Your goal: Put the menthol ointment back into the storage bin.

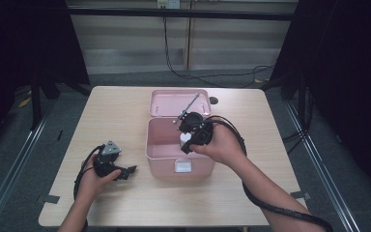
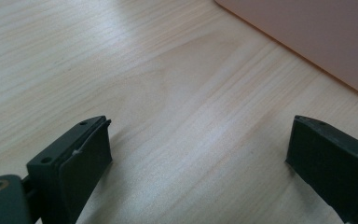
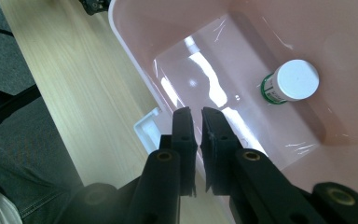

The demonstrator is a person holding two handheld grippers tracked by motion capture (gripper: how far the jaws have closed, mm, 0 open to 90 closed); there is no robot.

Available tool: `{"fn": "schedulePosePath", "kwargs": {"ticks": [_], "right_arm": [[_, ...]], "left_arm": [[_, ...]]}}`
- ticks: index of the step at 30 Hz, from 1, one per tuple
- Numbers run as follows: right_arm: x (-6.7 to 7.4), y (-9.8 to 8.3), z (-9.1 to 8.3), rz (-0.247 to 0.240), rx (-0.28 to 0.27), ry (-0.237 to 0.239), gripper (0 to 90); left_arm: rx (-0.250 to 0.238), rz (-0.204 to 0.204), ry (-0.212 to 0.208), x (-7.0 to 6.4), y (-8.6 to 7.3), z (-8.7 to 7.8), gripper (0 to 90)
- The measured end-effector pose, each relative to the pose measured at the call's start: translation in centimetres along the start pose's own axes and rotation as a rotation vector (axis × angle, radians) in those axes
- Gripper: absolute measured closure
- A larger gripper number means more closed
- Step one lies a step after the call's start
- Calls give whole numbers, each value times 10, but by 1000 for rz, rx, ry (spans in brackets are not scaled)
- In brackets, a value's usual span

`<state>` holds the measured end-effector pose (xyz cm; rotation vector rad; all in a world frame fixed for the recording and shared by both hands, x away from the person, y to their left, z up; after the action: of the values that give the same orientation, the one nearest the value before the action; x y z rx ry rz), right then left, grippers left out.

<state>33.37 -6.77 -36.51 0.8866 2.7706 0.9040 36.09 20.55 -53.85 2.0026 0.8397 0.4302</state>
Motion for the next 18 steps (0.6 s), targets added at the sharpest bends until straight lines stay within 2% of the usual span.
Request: {"fn": "schedulePosePath", "kwargs": {"ticks": [7,10,12,18], "right_arm": [[6,-3,-1,3,-1,28,880],[7,-6,1,-6,2,33,887],[8,-7,1,5,4,32,896],[13,-11,3,-15,-5,52,900]], "left_arm": [[-3,1,1,0,0,0,57],[-3,0,1,0,0,0,57],[-3,0,1,0,0,0,57],[-3,0,1,0,0,0,57]]}}
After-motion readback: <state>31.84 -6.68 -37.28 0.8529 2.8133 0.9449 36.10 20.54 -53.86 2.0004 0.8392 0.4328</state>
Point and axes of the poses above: each handheld gripper's, and its own axes: z roughly forward along the jaws, y roughly out of its top, x roughly to its left, the point moved 4 cm from there along z, roughly forward along the jaws, and after that the axes turned 12 degrees about -x, right-handed, at the moved point
